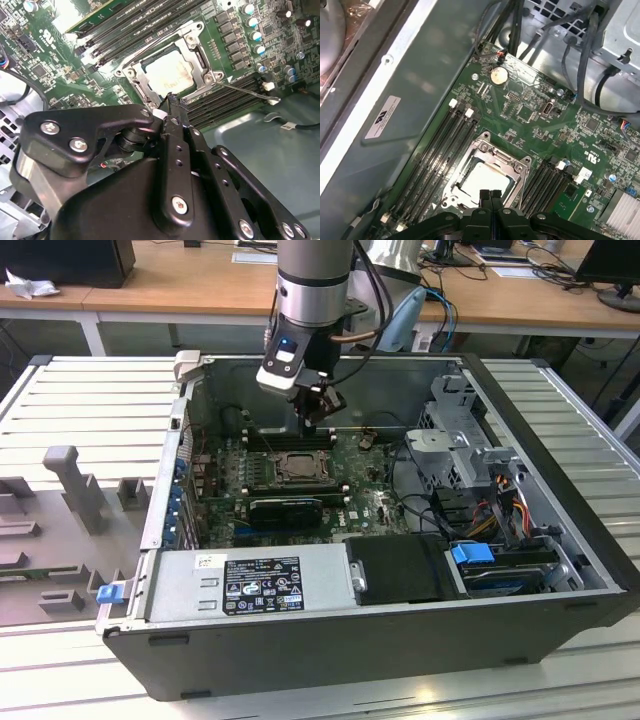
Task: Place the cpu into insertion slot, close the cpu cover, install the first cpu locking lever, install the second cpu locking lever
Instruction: 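Install the first cpu locking lever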
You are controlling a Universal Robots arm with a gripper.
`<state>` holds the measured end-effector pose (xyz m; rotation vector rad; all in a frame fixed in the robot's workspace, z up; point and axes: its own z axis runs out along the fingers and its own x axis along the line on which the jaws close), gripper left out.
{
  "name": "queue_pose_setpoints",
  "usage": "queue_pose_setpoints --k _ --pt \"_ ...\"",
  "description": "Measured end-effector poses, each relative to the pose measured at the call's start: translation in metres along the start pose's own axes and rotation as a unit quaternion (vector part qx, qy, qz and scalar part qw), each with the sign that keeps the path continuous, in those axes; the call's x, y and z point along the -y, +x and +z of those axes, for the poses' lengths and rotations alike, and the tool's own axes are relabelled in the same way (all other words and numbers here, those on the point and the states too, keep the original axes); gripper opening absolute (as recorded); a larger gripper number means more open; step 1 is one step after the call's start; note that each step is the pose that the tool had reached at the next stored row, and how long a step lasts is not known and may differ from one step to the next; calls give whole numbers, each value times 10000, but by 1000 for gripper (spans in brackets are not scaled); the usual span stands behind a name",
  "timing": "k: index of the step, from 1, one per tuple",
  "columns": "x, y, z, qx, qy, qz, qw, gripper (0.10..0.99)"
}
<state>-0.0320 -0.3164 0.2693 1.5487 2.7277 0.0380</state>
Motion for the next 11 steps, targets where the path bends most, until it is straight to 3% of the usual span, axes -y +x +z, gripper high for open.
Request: queue_pose_setpoints --k 11 --pt "0 0 0 -10 4 -433 9991 106"
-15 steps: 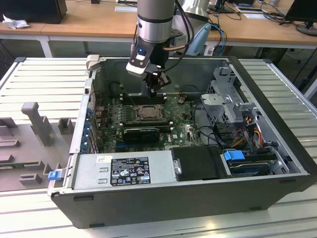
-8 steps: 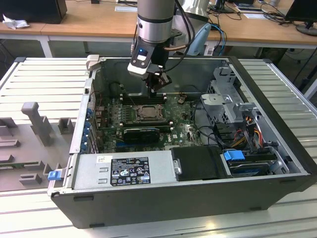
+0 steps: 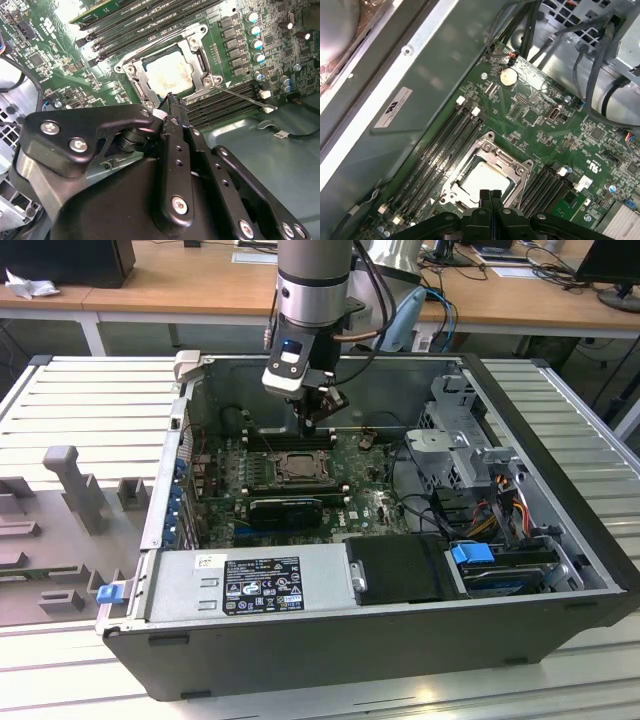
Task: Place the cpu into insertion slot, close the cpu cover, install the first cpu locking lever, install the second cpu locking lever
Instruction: 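Install the first cpu locking lever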
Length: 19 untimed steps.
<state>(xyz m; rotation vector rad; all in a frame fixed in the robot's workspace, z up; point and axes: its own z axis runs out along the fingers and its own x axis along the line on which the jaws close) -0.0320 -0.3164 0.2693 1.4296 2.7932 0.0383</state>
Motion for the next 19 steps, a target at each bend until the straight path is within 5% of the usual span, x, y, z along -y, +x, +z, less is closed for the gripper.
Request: queue_pose_setpoints --k 7,11,13,17,19 --pt "0 0 0 -8 3 -357 9994 106" --pt "0 0 0 -17 6 -720 9974 106" --pt "0 0 0 -23 7 -975 9952 106" --pt "0 0 0 -36 12 -1558 9878 106" --pt "0 0 0 -43 15 -1856 9826 106"
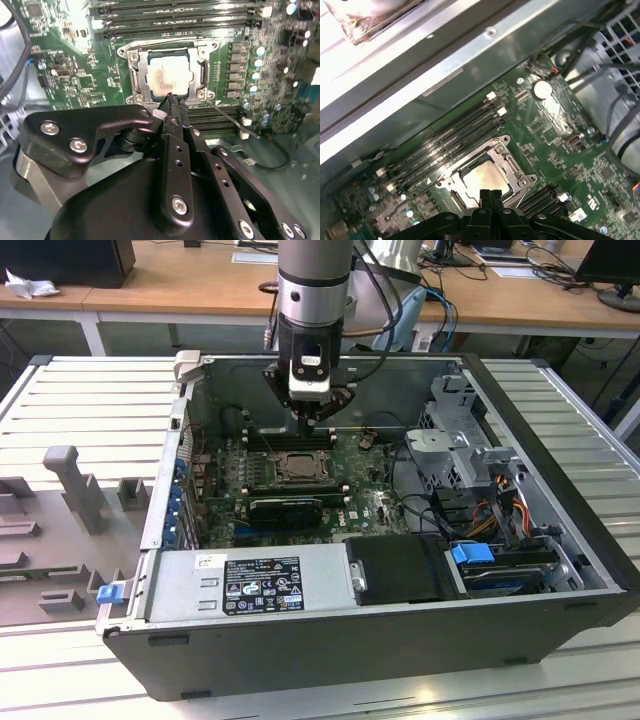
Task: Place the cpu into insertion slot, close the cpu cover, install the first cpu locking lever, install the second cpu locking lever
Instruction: 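Install the first cpu locking lever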
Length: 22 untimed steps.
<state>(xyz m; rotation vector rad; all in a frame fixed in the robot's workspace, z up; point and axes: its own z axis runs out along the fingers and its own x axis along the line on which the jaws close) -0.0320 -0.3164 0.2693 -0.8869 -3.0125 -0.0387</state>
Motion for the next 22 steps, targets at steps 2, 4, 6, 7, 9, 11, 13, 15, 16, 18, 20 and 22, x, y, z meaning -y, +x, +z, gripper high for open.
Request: queue_pose_setpoints --k 2,4,6,7,9,11,13,15,16,18,20,22 --pt "0 0 0 -7 3 -297 9996 106" --pt "0 0 0 -11 4 -490 9988 106" --pt "0 0 1 -17 6 -743 9972 106" --pt "0 0 2 -20 7 -851 9964 106" --pt "0 0 2 -24 8 -1044 9945 106" --pt "0 0 4 -31 10 -1328 9911 106" --pt "0 0 6 -37 13 -1597 9872 106" --pt "18 27 9 -41 11 -1730 9849 106" --pt "70 108 8 -42 9 -1730 9849 106" --pt "122 189 8 -43 7 -1730 9849 106" --pt "164 254 8 -44 7 -1731 9849 106" --pt "173 268 17 -48 8 -1914 9815 106"
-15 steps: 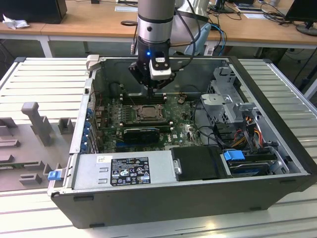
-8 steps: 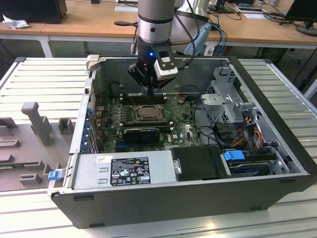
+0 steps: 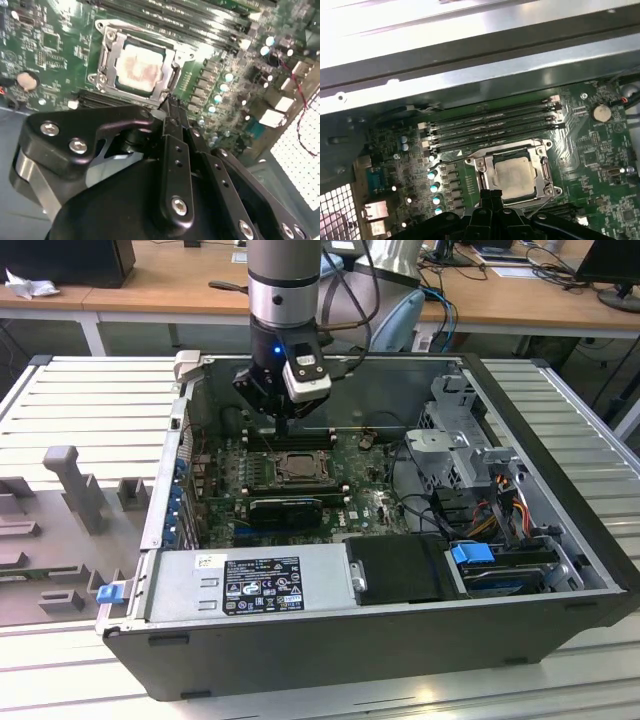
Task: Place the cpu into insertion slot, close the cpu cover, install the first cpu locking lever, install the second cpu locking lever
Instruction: 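Install the first cpu locking lever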
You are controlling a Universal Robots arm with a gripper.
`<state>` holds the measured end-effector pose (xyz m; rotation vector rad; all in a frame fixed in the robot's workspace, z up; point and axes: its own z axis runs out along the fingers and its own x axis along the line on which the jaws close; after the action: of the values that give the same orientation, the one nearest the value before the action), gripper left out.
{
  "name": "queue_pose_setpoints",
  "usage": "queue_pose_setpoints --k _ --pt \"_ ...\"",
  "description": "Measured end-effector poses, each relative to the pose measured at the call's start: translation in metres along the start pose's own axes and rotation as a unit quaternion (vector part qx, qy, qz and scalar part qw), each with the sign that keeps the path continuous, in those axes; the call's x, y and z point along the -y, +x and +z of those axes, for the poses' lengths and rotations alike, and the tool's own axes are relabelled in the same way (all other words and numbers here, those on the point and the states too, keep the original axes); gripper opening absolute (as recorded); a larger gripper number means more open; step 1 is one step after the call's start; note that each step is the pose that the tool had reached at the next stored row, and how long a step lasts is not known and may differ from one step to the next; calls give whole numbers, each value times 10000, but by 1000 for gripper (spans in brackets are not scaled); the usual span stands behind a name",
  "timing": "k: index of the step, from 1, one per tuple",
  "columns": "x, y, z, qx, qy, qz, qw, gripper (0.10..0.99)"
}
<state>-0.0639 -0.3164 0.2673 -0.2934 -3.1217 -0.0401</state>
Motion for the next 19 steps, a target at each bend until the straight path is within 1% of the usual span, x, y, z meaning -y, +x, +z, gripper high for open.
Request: queue_pose_setpoints --k 3,5,9,10,12,14,19 --pt "0 0 12 -8 3 -302 9995 106" --pt "4 15 21 -13 5 -510 9987 106" --pt "61 336 43 -13 5 -518 9987 106" --pt "64 378 46 -12 5 -519 9987 106" --pt "56 446 54 -12 4 -518 9987 106" --pt "33 491 69 -12 5 -520 9986 106" --pt "-75 547 121 -12 5 -521 9986 106"
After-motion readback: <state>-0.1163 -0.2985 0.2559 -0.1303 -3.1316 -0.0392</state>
